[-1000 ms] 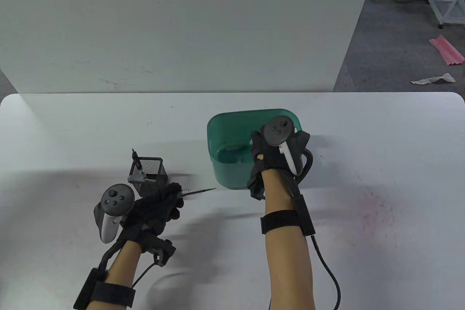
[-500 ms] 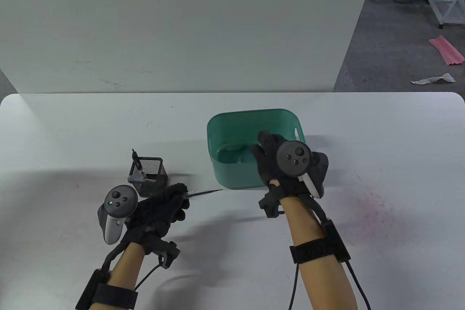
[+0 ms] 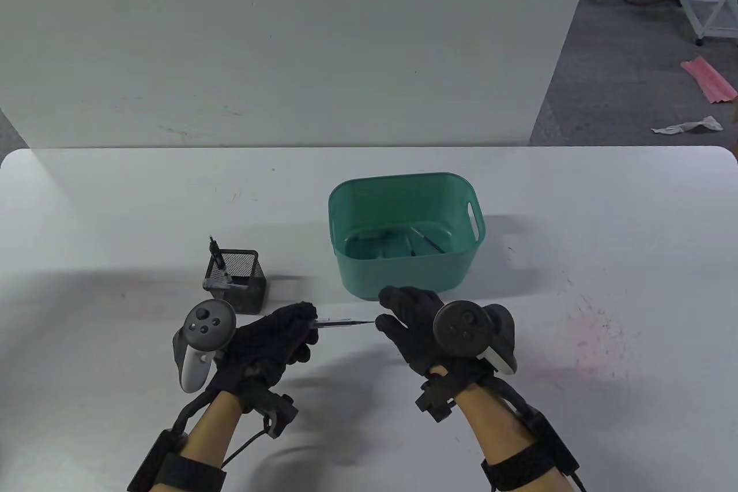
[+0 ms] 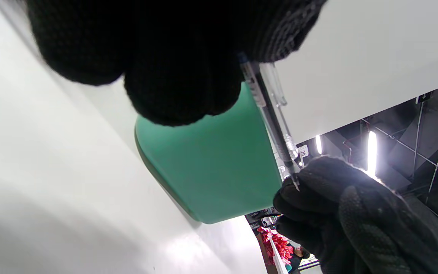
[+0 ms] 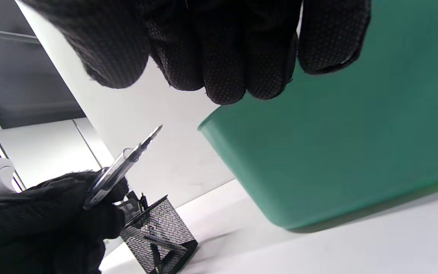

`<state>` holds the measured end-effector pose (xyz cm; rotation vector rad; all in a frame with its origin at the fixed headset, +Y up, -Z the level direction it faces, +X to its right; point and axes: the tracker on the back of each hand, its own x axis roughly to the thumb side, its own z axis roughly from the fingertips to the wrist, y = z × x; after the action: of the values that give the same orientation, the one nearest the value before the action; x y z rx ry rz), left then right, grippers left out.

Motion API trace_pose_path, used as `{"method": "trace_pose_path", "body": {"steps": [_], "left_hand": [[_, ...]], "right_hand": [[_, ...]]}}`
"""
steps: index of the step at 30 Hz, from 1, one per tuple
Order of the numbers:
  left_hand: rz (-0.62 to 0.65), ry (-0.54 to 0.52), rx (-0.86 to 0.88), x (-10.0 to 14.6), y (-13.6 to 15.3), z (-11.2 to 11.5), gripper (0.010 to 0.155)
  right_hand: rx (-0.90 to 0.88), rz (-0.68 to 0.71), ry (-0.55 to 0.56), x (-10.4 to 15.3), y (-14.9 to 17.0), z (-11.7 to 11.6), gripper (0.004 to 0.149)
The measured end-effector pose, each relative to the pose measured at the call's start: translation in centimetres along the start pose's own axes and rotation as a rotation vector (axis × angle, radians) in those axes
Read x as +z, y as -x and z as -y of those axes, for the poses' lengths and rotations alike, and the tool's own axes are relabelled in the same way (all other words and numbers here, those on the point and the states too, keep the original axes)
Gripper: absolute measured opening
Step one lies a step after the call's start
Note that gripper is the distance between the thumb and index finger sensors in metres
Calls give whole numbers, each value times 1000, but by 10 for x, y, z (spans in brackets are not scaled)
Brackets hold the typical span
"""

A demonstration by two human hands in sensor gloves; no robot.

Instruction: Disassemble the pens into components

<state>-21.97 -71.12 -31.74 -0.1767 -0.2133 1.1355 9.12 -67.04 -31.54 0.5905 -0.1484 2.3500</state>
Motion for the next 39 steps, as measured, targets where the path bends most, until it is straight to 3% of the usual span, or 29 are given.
{"method": "trace_pose_path", "body": {"steps": [3, 15, 39], "left_hand": [[-10, 3, -3, -1, 2, 3, 45], [-30, 58, -44, -5, 8, 23, 45], [-26, 81, 2, -5, 7, 27, 45]], "right_hand": [[-39, -6, -61, 1, 6, -7, 56], [-108, -27, -137, 8, 20, -22, 57], [-64, -50, -182, 10, 18, -28, 43]]}}
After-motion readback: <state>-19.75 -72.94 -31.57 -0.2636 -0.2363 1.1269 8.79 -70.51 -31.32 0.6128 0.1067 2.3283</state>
